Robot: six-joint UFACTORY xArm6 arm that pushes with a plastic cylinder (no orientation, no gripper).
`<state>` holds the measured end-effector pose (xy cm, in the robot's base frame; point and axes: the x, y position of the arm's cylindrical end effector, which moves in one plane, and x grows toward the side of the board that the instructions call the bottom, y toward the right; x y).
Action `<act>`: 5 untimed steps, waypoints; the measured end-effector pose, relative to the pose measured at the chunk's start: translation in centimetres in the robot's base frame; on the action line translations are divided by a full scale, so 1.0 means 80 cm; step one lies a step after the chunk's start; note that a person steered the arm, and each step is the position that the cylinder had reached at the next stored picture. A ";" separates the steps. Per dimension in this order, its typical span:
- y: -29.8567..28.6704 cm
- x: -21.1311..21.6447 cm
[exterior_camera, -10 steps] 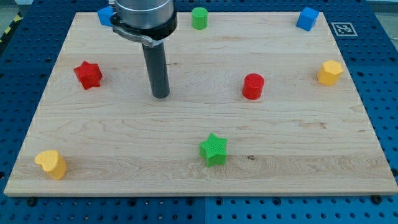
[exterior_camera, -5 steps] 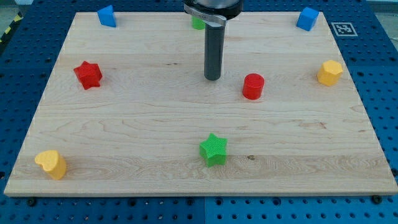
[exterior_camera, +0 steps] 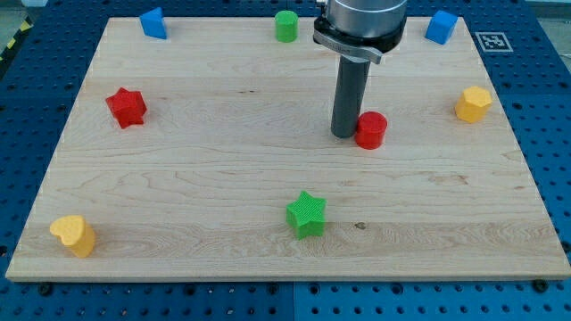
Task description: Push the red circle slightly to the bottom right side of the board
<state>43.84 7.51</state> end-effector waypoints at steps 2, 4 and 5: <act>0.004 -0.003; 0.003 -0.020; 0.026 -0.020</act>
